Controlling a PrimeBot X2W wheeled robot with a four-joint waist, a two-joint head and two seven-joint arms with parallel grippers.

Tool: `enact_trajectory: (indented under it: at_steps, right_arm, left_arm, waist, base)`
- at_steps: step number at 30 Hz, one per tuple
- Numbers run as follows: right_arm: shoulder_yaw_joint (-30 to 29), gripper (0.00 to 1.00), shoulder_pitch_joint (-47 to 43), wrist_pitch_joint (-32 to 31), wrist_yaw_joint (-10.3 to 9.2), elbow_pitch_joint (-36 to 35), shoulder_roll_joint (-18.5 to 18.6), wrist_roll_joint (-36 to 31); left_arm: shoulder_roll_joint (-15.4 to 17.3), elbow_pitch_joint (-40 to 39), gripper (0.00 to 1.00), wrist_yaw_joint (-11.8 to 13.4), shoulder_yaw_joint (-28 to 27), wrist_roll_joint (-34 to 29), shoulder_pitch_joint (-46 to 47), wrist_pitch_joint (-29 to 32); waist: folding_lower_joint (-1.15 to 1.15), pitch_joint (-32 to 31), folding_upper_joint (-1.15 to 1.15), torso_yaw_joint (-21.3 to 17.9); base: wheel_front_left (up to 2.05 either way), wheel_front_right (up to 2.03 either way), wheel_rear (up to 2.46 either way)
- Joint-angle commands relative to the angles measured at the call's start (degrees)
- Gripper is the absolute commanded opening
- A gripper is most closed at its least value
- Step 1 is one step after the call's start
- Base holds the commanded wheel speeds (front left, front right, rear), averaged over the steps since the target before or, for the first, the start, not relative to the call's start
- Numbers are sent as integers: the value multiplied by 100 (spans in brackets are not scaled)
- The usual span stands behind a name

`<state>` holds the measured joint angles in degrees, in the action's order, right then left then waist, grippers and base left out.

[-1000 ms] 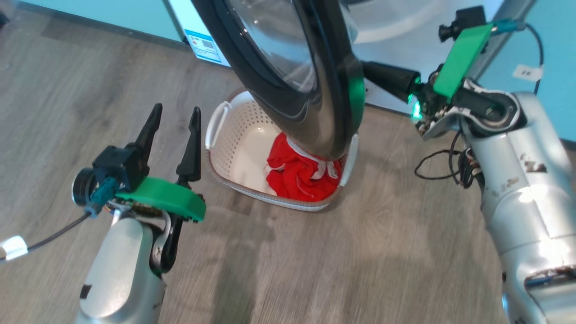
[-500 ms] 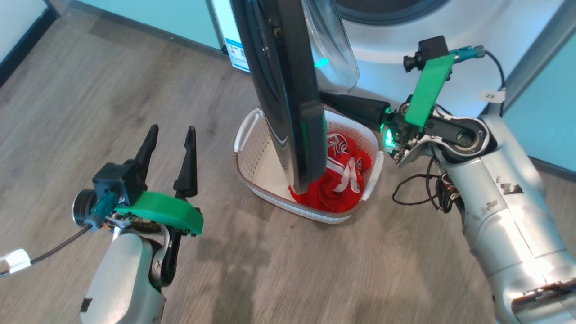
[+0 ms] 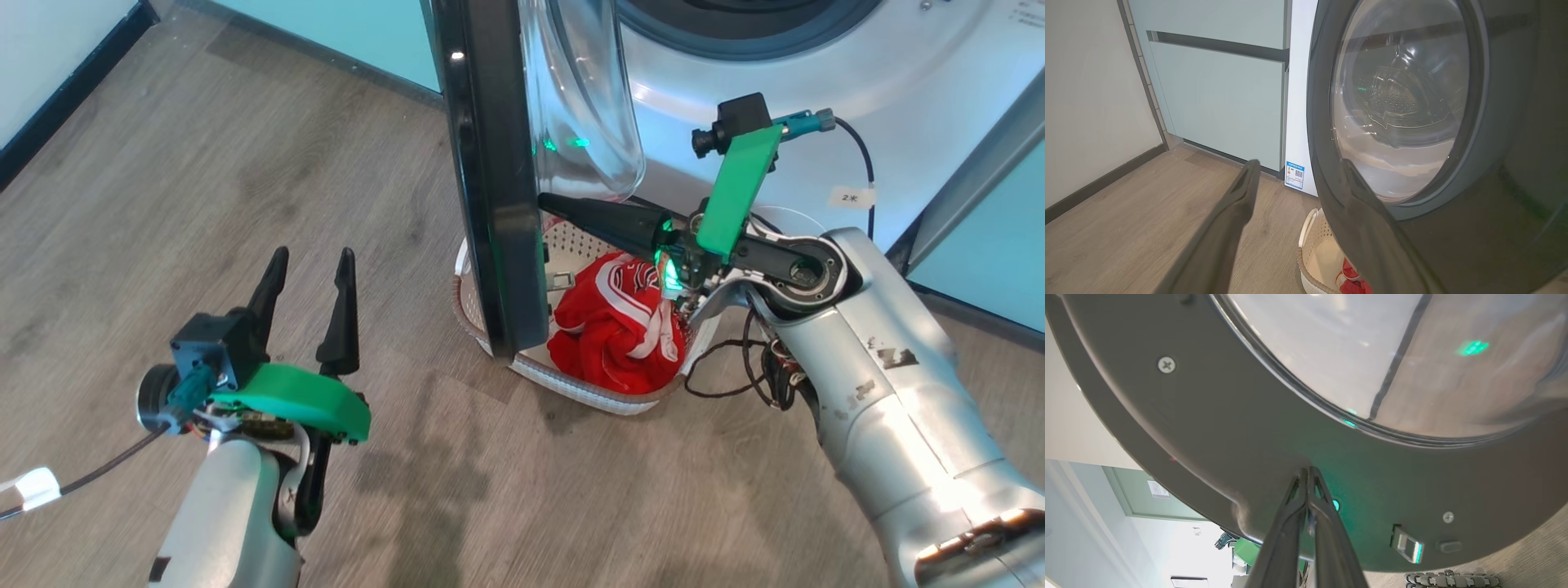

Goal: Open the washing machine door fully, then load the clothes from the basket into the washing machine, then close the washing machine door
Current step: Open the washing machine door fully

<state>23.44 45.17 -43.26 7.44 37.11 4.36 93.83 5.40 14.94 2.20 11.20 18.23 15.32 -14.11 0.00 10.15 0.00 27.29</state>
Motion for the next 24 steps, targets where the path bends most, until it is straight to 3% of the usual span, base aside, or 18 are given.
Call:
enact_trajectory:
  at_steps: [1,8,14,15,16,17,18,19,24]
  right_arm:
    - [90,0,118,63,5,-187,-147,76]
    - [-53,0,-73,293,5,-349,-145,245]
    - [-418,0,-533,648,5,-943,-16,312]
    - [-502,9,-645,732,5,-1079,-3,333]
    - [-594,35,-753,834,5,-1216,11,341]
    - [-594,35,-753,834,5,-1216,11,341]
    - [-674,85,-861,936,5,-1358,36,325]
    - [-763,100,-982,1040,5,-1496,47,326]
    - [-979,100,-1606,1521,5,-2143,159,42]
  left_arm:
    - [104,-213,100,29,-169,19,159,3]
    - [118,-247,100,66,-136,28,153,13]
    - [143,-272,100,94,-122,50,124,30]
    - [147,-275,100,99,-117,51,118,36]
    - [152,-281,100,104,-114,54,115,41]
    - [152,-281,100,104,-114,54,115,41]
    - [157,-287,100,108,-111,56,112,45]
    - [164,-292,100,111,-109,59,109,50]
    - [198,-318,100,128,-106,81,104,72]
  waist:
    - [0,10,0,15]
    - [0,2,0,-11]
    - [0,-47,0,-88]
    - [0,-53,0,-99]
    - [0,-53,0,-114]
    - [0,-53,0,-114]
    - [0,-56,0,-129]
    - [0,-61,0,-143]
    - [0,-75,0,-201]
  base:
    - [0,0,0]
    - [0,0,0]
    - [0,0,0]
    - [0,0,0]
    - [0,0,0]
    - [0,0,0]
    - [0,0,0]
    - [0,0,0]
    - [0,0,0]
